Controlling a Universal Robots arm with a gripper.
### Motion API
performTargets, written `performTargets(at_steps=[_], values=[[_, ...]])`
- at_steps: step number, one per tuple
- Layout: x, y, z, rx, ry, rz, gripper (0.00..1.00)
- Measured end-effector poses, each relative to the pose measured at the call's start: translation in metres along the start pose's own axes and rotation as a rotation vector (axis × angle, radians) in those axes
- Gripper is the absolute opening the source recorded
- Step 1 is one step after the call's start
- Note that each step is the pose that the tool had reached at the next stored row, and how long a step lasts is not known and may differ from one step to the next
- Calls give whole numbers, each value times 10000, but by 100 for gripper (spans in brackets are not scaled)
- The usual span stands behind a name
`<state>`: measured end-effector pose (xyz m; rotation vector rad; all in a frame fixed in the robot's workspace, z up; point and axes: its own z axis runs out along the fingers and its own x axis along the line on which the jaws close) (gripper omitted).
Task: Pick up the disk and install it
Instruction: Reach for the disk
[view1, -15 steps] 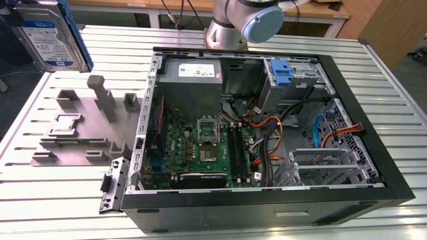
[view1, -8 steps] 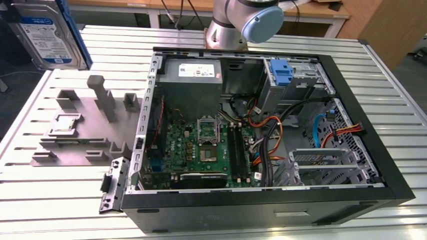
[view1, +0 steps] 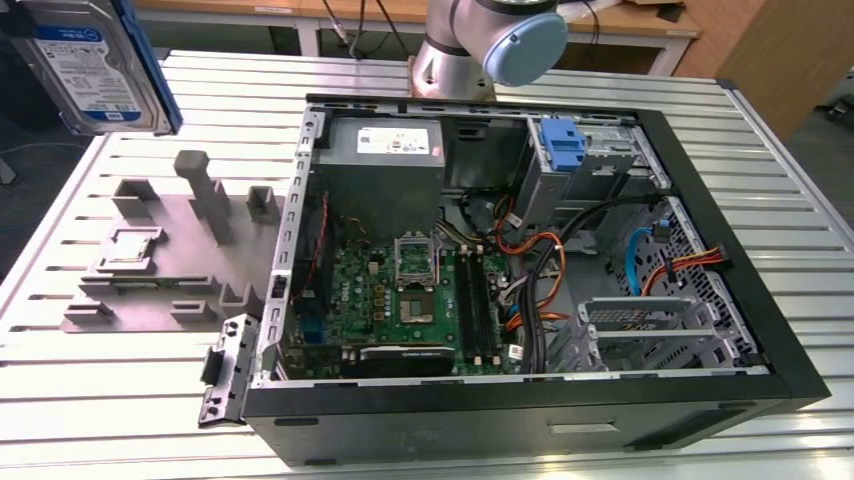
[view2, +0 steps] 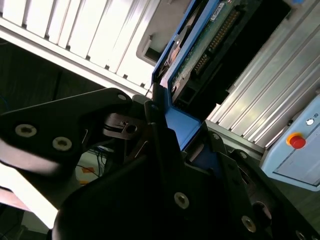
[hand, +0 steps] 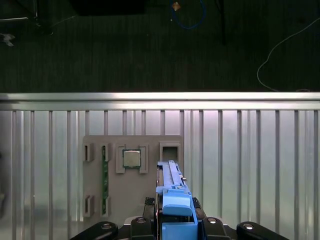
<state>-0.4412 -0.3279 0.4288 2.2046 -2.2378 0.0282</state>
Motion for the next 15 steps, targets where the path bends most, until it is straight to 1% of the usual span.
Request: performTargets(at_steps=[15], values=[[2, -2, -137, 0, 8, 0, 37]])
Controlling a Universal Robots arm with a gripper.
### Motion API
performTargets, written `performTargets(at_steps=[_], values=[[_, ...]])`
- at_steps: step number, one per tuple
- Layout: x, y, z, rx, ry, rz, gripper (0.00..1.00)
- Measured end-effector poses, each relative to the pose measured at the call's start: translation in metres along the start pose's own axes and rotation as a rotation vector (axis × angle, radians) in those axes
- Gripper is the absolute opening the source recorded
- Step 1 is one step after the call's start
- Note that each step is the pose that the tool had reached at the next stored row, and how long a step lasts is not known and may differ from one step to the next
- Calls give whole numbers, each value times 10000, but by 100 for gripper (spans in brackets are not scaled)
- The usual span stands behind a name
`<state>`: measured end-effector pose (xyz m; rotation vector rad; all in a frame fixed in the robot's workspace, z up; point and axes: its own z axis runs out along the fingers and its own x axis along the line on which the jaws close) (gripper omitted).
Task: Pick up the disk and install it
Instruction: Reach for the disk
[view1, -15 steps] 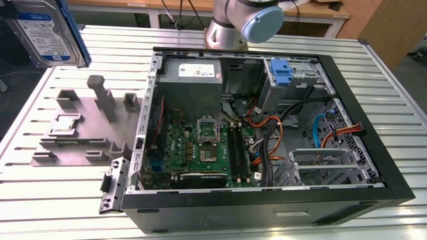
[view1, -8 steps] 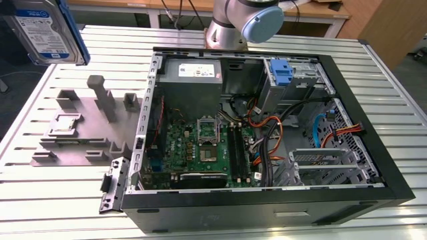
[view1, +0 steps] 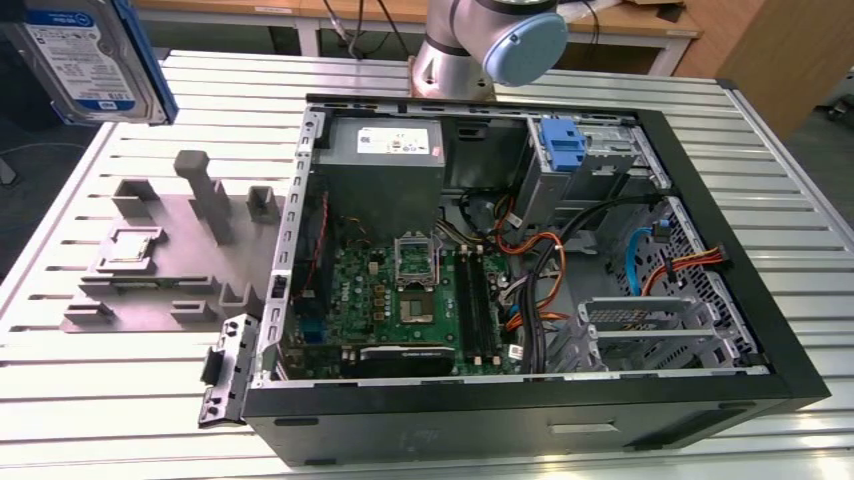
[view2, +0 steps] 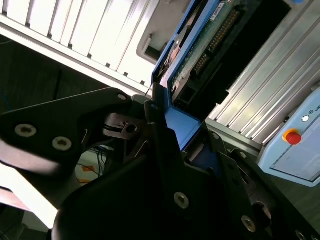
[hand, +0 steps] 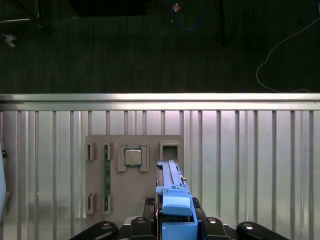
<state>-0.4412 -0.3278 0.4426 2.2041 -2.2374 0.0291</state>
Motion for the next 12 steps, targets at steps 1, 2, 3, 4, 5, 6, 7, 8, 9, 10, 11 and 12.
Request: performTargets(at_steps=[1, 2, 3, 4, 5, 6, 7, 8, 9, 10, 11, 12], values=[[0, 0, -9, 0, 0, 0, 37], [0, 0, -18, 0, 1, 0, 37], [1, 0, -28, 0, 1, 0, 37], [1, -1, -38, 0, 1, 0, 37], [1, -1, -47, 0, 2, 0, 37], [1, -1, -58, 0, 1, 0, 37], [1, -1, -69, 0, 2, 0, 37], [1, -1, -81, 0, 2, 0, 37], [1, -1, -91, 0, 2, 0, 37], [2, -1, -102, 1, 2, 0, 37], [2, -1, -112, 0, 2, 0, 37], [2, -1, -120, 1, 2, 0, 37]])
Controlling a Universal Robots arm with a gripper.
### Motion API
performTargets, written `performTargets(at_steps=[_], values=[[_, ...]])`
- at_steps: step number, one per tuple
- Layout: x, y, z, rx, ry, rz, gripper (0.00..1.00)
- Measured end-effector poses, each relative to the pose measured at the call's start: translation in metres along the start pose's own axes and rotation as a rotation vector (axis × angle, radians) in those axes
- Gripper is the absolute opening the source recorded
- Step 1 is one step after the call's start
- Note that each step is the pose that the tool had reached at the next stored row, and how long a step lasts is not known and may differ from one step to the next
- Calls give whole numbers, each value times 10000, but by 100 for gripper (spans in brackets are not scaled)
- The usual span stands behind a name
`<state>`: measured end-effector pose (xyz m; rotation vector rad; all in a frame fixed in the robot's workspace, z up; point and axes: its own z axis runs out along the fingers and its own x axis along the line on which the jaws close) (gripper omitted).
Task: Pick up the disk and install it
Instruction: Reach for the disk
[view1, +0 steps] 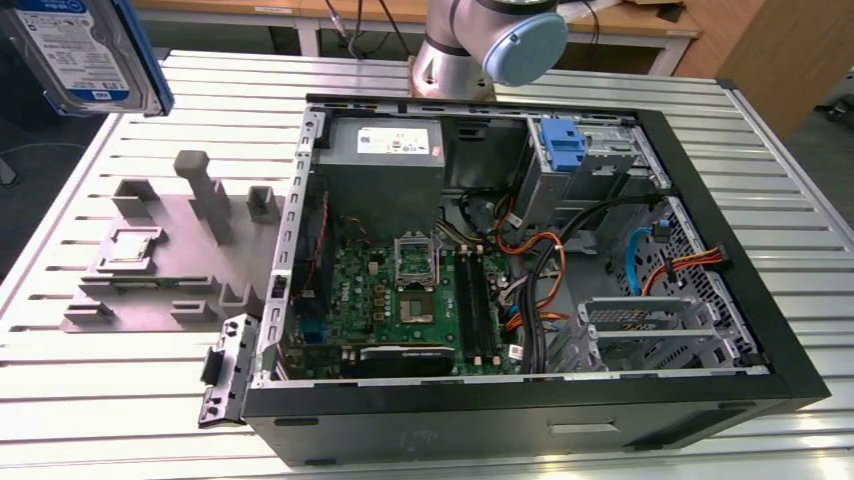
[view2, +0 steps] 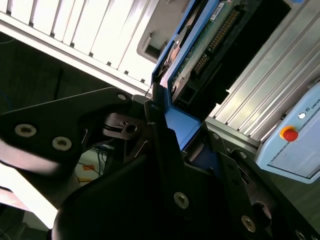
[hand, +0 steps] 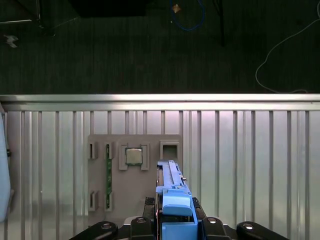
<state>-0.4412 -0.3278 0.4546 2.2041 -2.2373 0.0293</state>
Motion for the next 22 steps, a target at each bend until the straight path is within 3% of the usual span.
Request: performTargets(at_steps=[22], values=[[3, -3, -222, -1, 3, 0, 37]])
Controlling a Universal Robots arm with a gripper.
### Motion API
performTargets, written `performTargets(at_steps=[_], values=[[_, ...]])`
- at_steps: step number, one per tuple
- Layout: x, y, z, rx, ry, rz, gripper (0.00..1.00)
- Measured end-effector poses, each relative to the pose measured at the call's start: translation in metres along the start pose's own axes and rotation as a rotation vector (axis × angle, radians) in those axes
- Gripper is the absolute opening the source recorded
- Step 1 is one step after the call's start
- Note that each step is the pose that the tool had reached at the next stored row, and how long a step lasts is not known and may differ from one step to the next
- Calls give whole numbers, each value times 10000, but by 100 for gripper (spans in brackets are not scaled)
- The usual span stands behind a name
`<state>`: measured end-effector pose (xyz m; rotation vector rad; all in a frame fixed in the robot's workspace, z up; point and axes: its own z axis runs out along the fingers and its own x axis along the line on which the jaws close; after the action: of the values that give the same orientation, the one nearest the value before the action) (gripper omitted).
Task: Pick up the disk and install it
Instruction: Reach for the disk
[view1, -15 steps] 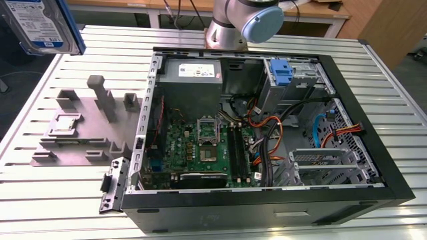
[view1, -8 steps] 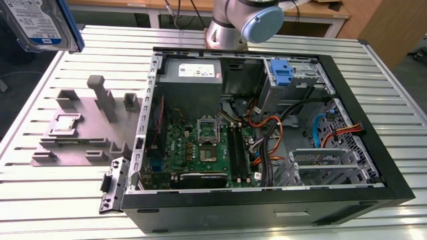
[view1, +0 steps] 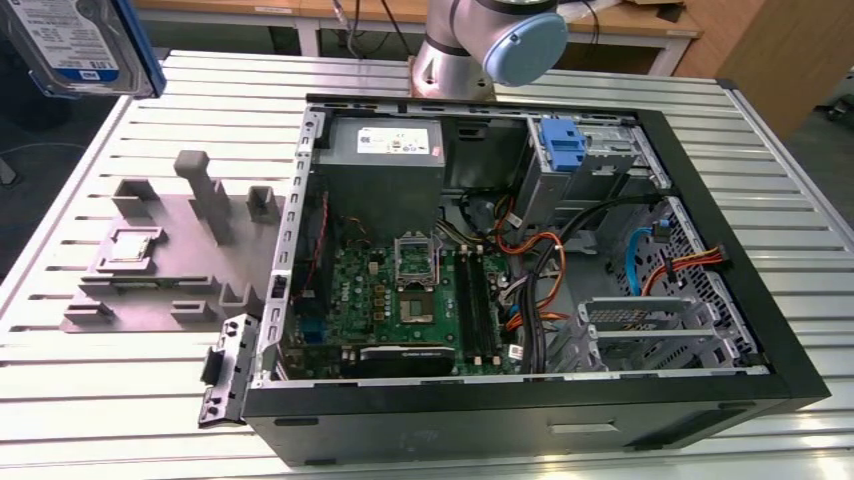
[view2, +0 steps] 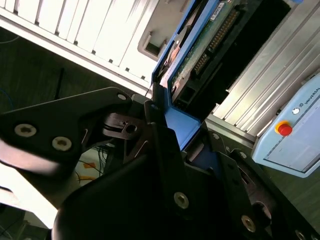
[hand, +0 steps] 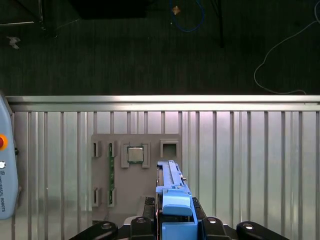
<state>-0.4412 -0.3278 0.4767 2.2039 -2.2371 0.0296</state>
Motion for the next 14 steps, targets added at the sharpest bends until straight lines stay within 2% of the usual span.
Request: performTargets(at_steps=[10, 14], values=[[3, 0, -10, -1, 22, 0, 37], [38, -1, -8, -1, 28, 0, 37]])
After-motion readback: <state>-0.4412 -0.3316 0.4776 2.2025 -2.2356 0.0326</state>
